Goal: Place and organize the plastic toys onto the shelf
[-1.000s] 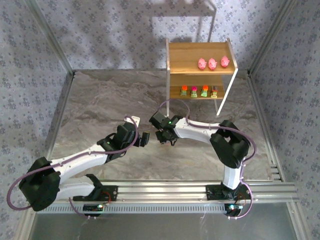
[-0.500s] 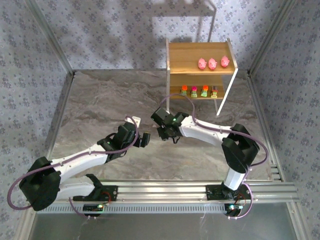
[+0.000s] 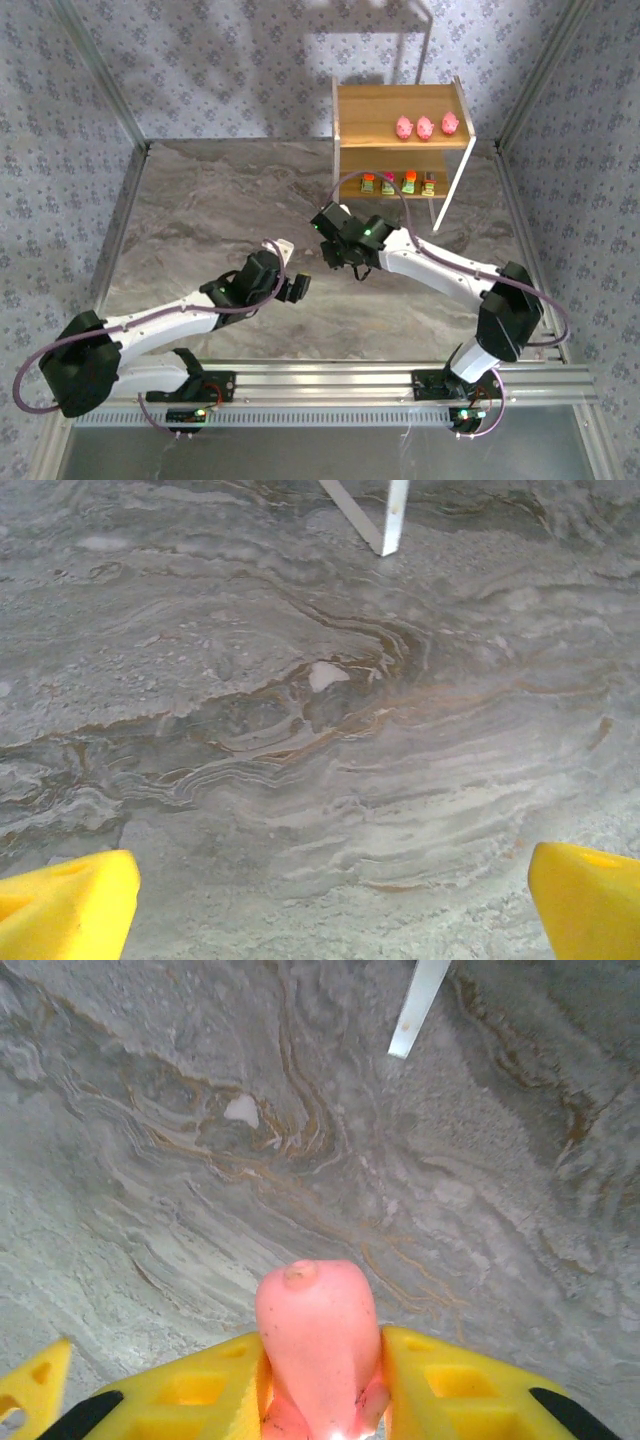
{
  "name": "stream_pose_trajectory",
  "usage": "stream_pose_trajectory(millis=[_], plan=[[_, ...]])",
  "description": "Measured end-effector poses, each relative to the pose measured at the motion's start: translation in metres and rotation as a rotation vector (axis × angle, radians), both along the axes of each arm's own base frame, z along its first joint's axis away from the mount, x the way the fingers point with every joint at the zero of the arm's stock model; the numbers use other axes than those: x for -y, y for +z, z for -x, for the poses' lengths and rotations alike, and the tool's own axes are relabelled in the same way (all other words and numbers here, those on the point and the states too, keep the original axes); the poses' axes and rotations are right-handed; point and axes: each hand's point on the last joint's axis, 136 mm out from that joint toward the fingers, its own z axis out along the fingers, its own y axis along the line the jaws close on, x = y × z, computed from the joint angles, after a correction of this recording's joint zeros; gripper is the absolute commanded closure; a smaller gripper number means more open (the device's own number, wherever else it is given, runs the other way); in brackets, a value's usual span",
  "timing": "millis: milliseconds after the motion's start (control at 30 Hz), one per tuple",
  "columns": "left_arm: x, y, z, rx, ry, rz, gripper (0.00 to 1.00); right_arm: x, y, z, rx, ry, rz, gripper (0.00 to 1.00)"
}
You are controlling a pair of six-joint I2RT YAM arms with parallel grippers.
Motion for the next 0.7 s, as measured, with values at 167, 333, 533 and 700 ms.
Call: stream_pose_trajectory(millis=[167,333,533,700], plan=[[0.011,0.004,0.006,0.018,-0.052,0.005,0.00,0.009,0.026,-0.001,0.043,-0.019,-0.023,0.69],[0.021,0.009,0.009,0.039,-0.091,0.020,0.00,0.018,0.054,-0.003,0.094,-0.043,-0.049,0.69],[0.028,0.011,0.014,0.045,-0.134,0.023,0.01,0.030,0.085,-0.005,0.150,-0.072,-0.077,0.70],[0.034,0.015,0.018,0.057,-0.166,0.034,0.00,0.038,0.111,-0.010,0.199,-0.097,-0.101,0.70]])
